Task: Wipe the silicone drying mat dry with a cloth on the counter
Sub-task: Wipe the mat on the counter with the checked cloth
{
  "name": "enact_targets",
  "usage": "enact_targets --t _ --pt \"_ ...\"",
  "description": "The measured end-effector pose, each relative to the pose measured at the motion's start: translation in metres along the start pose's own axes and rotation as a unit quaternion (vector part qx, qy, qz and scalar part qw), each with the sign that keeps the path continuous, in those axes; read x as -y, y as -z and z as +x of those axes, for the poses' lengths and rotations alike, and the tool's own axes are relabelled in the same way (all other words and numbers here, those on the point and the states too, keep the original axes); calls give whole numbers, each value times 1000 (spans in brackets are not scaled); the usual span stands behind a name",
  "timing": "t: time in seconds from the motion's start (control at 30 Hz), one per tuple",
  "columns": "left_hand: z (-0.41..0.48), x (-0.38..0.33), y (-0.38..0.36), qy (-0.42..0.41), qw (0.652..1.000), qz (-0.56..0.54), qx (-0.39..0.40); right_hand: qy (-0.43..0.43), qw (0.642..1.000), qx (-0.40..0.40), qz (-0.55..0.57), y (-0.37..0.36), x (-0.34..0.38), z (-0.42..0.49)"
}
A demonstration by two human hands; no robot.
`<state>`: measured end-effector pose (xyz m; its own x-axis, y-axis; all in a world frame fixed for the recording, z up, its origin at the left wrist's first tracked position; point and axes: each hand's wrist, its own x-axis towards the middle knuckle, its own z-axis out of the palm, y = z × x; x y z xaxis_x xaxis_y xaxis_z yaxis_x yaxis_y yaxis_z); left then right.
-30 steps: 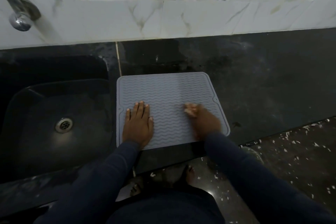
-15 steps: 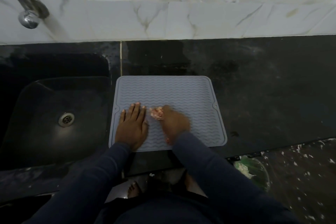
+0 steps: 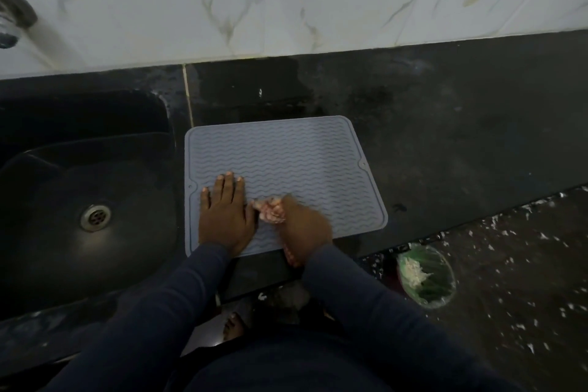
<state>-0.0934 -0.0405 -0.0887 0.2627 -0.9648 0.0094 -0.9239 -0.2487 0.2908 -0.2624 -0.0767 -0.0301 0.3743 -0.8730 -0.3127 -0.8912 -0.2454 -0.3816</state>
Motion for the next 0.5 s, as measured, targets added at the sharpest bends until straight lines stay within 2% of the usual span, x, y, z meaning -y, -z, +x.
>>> enact_targets --t 0.1,0.2,0.27,0.33,0.4,0.5 --pt "0 0 -1 7 1000 5 7 -79 995 -50 15 24 -62 -7" --pt "-2 1 1 2 1000 6 14 -187 976 -86 -66 56 -131 -3" --pt "-3 1 3 -1 1000 8 13 -225 965 -91 -99 69 -142 5" --pt "-2 2 2 -3 1000 7 15 -231 964 -116 -70 71 -127 11" --pt "-2 2 2 -6 1000 10 12 -205 971 -121 8 62 -85 12" --pt "-1 4 0 -7 1000 0 11 -86 993 -70 36 19 -1 7"
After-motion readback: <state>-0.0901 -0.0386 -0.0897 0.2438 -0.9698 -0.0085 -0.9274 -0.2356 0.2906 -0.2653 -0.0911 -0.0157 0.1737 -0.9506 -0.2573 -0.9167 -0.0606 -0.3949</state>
